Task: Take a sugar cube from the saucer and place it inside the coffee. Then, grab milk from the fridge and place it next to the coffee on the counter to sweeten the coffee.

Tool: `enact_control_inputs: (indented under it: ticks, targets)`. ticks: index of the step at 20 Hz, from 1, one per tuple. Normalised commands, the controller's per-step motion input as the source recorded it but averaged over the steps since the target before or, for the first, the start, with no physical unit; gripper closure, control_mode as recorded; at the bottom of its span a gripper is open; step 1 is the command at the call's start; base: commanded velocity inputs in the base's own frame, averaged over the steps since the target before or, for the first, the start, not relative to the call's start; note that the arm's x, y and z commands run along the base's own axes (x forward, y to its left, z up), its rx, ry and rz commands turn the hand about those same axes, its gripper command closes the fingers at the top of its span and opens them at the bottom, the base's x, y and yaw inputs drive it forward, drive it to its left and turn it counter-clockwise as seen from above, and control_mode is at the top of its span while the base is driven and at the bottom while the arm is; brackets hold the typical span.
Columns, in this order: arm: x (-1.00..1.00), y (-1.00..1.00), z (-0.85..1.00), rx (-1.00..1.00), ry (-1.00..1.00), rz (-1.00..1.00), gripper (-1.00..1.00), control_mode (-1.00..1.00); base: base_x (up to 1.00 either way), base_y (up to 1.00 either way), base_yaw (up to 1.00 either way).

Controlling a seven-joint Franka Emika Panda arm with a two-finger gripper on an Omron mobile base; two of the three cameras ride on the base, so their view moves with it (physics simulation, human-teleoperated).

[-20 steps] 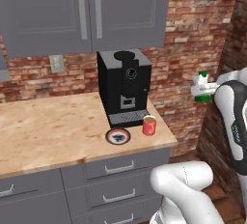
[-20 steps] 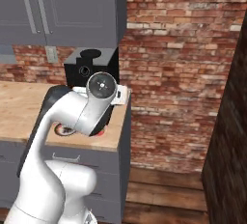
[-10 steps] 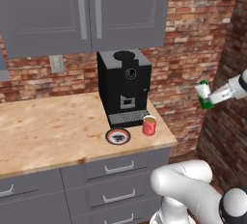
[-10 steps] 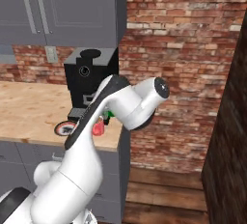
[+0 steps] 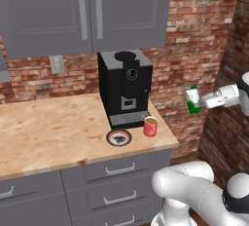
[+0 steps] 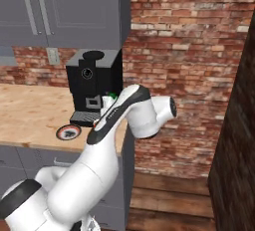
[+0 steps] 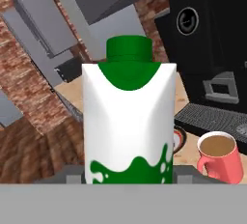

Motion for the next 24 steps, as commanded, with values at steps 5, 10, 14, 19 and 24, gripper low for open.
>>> enact_control_inputs:
  ticks: [5, 10, 14, 19, 24]
  targets:
    - [0.15, 0.01, -0.28, 0.2, -0.02, 0.16, 1.0, -1.0, 0.0, 0.0, 0.0]
    - [0.16, 0.08, -0.32, 0.05, -0.04, 0.12, 1.0, -1.0, 0.0, 0.0, 0.0]
    - [0.09, 0.06, -0.41, 0.0, -0.06, 0.06, 1.0, -1.0, 0.0, 0.0, 0.0]
    - [0.18, 0.09, -0.47, 0.0, -0.09, 0.02, 1.0, -1.0, 0.0, 0.0, 0.0]
    - [0.42, 0.12, -0.32, 0.0, -0.12, 0.0, 1.0, -1.0, 0.0, 0.0, 0.0]
